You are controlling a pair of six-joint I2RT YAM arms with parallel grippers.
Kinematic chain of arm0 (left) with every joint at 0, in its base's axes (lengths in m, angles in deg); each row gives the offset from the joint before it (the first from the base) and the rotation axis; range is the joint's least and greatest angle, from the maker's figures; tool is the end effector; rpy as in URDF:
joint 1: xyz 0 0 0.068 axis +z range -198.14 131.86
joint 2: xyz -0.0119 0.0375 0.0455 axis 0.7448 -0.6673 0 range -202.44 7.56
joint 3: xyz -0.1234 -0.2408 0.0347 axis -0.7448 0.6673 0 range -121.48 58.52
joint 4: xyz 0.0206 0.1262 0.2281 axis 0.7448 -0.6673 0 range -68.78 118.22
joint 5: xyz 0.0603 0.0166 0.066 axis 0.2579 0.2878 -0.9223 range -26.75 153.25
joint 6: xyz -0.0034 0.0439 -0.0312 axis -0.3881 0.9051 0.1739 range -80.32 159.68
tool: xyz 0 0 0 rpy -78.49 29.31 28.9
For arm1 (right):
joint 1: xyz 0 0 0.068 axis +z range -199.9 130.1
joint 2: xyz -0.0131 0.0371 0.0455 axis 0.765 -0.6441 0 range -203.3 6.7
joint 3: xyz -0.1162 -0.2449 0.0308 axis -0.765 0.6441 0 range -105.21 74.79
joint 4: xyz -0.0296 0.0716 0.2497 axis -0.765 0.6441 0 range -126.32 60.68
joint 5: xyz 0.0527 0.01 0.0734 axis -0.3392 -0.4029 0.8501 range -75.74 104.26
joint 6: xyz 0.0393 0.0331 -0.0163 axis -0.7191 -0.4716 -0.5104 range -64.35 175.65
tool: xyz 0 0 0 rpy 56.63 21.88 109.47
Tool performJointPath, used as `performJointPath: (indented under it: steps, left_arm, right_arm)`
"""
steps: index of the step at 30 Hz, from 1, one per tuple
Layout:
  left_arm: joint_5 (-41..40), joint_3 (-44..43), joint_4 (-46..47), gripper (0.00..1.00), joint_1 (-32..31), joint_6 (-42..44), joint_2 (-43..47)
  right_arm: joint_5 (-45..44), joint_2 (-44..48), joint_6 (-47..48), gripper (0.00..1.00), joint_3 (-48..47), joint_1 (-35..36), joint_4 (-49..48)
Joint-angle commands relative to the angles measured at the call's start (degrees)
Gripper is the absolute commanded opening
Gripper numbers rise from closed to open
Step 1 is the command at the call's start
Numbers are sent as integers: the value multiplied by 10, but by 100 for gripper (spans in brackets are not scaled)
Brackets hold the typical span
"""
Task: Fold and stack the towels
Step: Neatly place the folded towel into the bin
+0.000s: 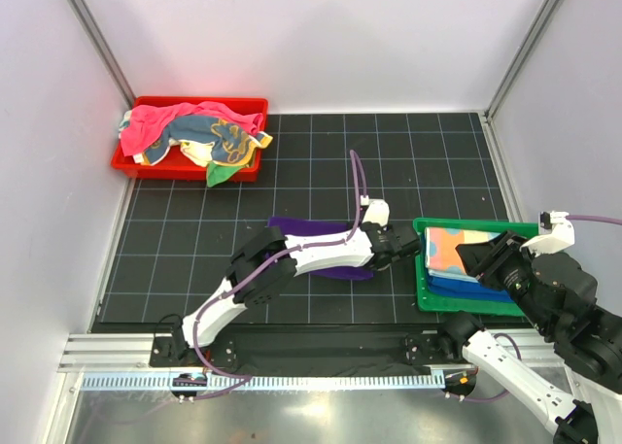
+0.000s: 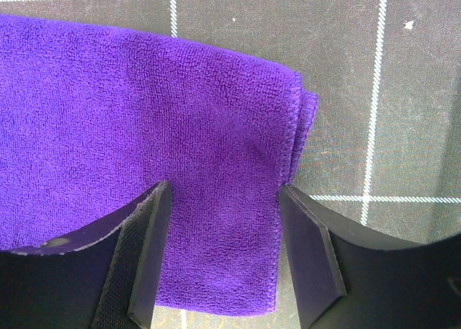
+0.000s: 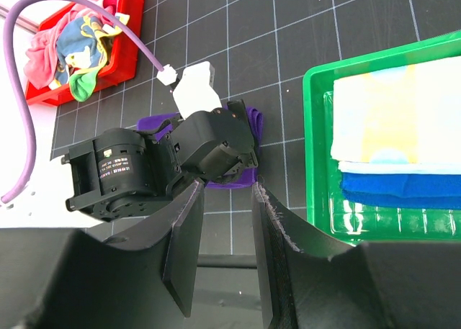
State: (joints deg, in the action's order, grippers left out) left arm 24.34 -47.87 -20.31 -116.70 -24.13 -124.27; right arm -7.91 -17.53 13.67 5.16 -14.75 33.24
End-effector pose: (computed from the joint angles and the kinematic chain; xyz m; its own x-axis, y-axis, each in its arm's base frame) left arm 0.1932 -0.4303 0.1614 -0.7481 -0.0052 -0.6636 -0.0235 0.9995 0.0187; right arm 0.0127 -0.0075 0.3947 -0.4171 0.4638 -0.7816 0.0366 0.8679 0.4955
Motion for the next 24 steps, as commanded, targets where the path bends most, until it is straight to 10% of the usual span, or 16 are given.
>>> performJointPath:
  steps: [1, 24]
  left_arm:
    - [-10, 11, 20, 65, 0, 8, 32]
    - [-4, -4, 34, 65, 1, 43, 43]
  right_arm:
    - [-1, 4, 13, 40, -5, 2, -2]
    - [1, 0, 14, 40, 2, 1, -7]
